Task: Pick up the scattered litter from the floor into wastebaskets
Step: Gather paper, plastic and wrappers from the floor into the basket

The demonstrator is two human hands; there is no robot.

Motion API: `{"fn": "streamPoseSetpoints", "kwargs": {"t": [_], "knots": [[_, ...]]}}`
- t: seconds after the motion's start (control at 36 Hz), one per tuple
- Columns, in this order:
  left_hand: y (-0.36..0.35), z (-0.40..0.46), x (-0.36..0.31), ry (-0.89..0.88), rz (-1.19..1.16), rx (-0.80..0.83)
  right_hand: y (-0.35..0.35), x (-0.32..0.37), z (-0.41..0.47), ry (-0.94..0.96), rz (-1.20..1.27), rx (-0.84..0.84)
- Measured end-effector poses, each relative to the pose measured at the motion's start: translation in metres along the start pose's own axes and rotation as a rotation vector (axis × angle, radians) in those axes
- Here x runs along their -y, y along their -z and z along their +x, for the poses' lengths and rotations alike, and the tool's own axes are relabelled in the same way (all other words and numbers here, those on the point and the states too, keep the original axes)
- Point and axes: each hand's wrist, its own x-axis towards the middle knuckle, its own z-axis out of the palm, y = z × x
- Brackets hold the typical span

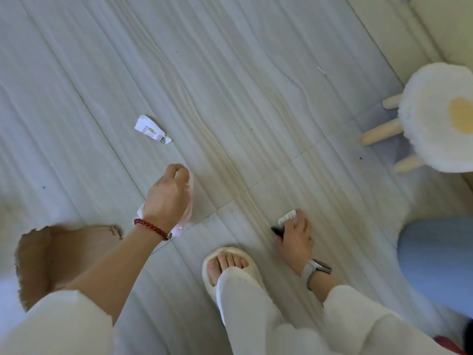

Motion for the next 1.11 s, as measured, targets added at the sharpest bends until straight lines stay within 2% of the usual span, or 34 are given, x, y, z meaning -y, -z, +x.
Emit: {"fn": "streamPoseSetpoints", "kwargs": {"t": [0.08, 0.17, 0.25, 0.36, 0.5, 0.58, 0.64, 0.81, 0.89, 1.0, 1.11], "knots": [[0.003, 0.004, 0.001, 0.040, 0.014, -0.028, -0.005, 0.006, 0.003, 0.093, 0.161, -0.109], [0.008, 0.009, 0.007, 0.035, 0.052, -0.045, 0.002, 0.019, 0.011, 0.171, 0.347, -0.120], [0.015, 0.021, 0.015, 0.083, 0.109, -0.065, 0.024, 0.049, 0.026, 0.167, 0.549, -0.104], [0.024, 0.048, 0.027, 0.139, 0.199, -0.107, 0.050, 0.100, 0.058, 0.331, 0.581, -0.129], [0.021, 0.090, 0.045, 0.244, 0.234, 0.019, 0.075, 0.162, 0.093, 0.514, 0.536, -0.237], [0.019, 0.110, 0.057, 0.321, 0.249, 0.100, 0.082, 0.192, 0.113, 0.606, 0.526, -0.235], [0.015, 0.114, 0.065, 0.324, 0.242, 0.094, 0.082, 0.205, 0.124, 0.637, 0.506, -0.237], [0.002, 0.091, 0.082, 0.160, 0.206, -0.121, 0.073, 0.231, 0.136, 0.693, 0.512, -0.175], [0.014, 0.075, 0.092, 0.228, 0.144, -0.247, 0.074, 0.250, 0.130, 0.714, 0.533, -0.150], [0.062, 0.043, 0.105, 0.297, 0.105, -0.434, 0.085, 0.293, 0.105, 0.811, 0.539, -0.145], [0.134, -0.012, 0.125, 0.307, 0.208, -0.600, 0.095, 0.353, 0.052, 0.970, 0.610, -0.076]]}}
